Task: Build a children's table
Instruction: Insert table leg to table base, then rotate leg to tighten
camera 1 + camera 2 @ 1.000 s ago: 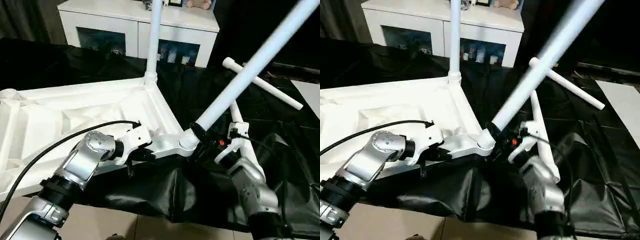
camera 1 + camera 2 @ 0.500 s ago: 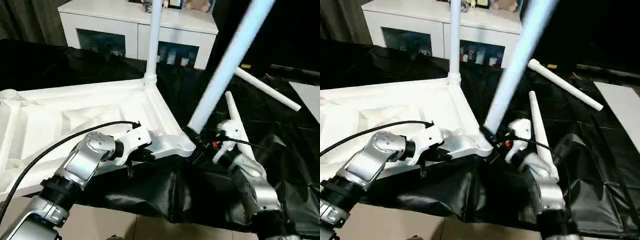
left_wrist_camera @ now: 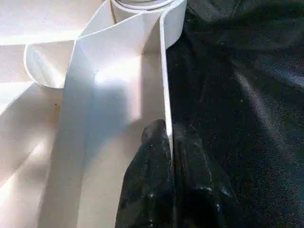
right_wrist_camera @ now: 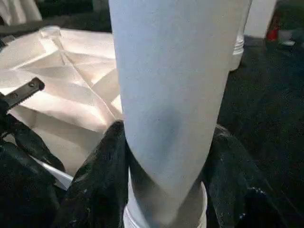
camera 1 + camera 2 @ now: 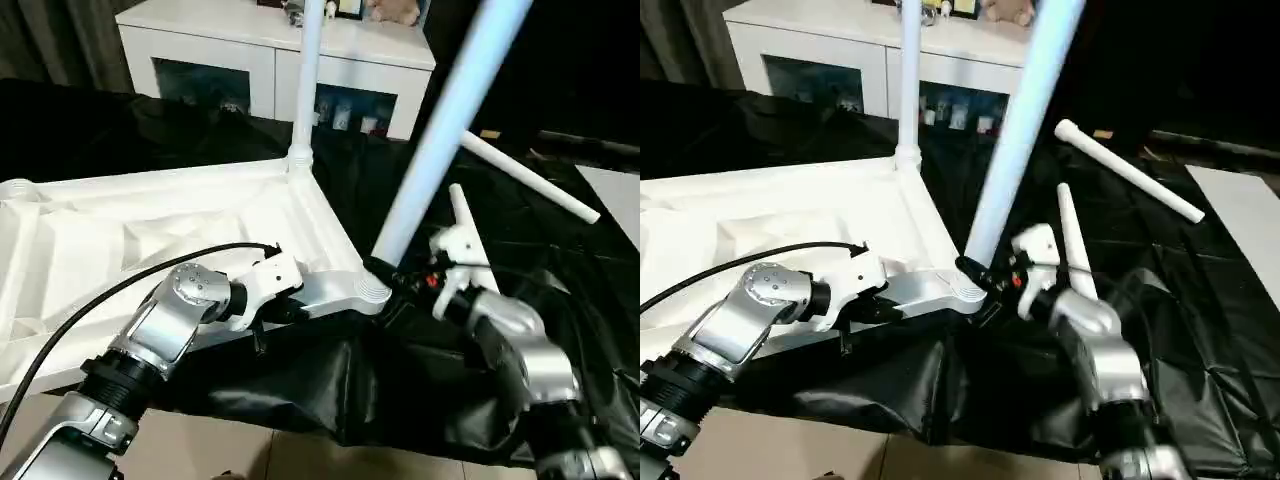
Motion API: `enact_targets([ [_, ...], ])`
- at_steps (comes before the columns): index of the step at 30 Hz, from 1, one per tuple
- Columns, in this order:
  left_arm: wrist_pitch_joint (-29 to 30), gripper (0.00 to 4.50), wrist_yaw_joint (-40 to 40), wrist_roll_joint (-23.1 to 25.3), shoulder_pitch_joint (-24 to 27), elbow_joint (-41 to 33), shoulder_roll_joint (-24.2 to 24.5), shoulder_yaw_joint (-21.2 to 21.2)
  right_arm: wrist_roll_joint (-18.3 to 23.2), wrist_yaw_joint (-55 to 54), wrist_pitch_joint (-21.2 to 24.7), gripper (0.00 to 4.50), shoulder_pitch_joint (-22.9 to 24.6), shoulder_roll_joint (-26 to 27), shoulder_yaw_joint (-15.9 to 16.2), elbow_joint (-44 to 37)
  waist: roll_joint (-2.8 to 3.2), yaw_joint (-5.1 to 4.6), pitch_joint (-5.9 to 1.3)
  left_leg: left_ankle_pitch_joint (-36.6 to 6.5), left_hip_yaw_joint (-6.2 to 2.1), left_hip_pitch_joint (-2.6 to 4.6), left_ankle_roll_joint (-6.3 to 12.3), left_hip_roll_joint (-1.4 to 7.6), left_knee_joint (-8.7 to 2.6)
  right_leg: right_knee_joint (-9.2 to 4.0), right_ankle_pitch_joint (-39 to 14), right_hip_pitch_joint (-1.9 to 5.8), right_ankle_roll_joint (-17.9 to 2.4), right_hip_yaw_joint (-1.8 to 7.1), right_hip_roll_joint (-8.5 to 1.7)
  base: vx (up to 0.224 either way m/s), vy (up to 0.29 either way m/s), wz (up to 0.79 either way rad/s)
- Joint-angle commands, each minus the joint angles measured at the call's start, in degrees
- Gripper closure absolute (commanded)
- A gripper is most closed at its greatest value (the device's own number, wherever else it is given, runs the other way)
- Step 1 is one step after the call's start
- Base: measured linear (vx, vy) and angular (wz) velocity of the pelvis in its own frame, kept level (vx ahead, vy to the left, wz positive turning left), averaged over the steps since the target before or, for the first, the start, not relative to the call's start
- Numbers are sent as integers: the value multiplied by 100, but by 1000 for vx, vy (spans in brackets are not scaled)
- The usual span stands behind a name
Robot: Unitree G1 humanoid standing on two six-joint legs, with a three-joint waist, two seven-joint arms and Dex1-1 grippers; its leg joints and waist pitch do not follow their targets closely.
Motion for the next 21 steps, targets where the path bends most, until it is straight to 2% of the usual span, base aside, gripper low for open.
enact_targets([
  [1, -156, 450, 96, -89, -155, -135, -43, 171, -537, -202, 831, 266, 400, -199, 303, 1052, 79, -48, -123, -2993, -161, 103, -277, 241, -510, -655, -3017, -13, -556, 254, -361, 0, 0, 0],
  [2, -156, 450, 96, -89, -155, -135, -43, 171, -537, -202, 831, 266, 400, -199, 303, 1052, 82, -59, -117, -3117, -177, 123, -289, 243, -513, -679, -3221, -31, -503, 248, -367, 0, 0, 0],
  [4, -180, 450, 92, -86, -167, -127, -34, 176, -585, -251, 849, 266, 316, -238, 293, 1094, 82, -81, -122, -3192, -200, 121, -308, 248, -518, -686, -3312, -30, -466, 239, -371, 0, 0, 0],
  [8, -200, 450, 82, -82, -187, -121, -13, 189, -437, -231, 1120, 266, 65, -249, 146, 1097, 85, -121, -119, -3305, -215, 118, -321, 246, -528, -693, -3314, -42, -472, 233, -362, 0, 0, 0],
  [12, -226, 450, 94, -70, -196, -93, -22, 203, -321, -30, 1469, 266, -43, -322, 235, 1044, 90, -124, -126, -3266, -215, 110, -334, 254, -546, -686, -3127, -27, -503, 227, -361, 0, 0, 0],
  [14, -205, 450, 141, -36, -195, -94, -27, 202, -396, -90, 1385, 266, -52, -345, 279, 1082, 80, -114, -133, -3159, -197, 113, -319, 257, -550, -679, -2910, -27, -568, 238, -362, 0, 0, 0],
  [16, -207, 450, 212, 3, -194, -70, -34, 206, -444, -122, 1325, 266, -32, -352, 310, 1080, 78, -112, -126, -3192, -189, 125, -316, 255, -547, -682, -2906, -40, -587, 241, -358, 0, 0, 0],
  [21, -196, 450, 439, 73, -203, 57, -73, 245, -538, -351, 1269, 266, 17, -265, 297, 1094, 75, -106, -114, -3224, -189, 139, -305, 249, -541, -719, -3158, -54, -519, 240, -373, 0, 0, 0],
])
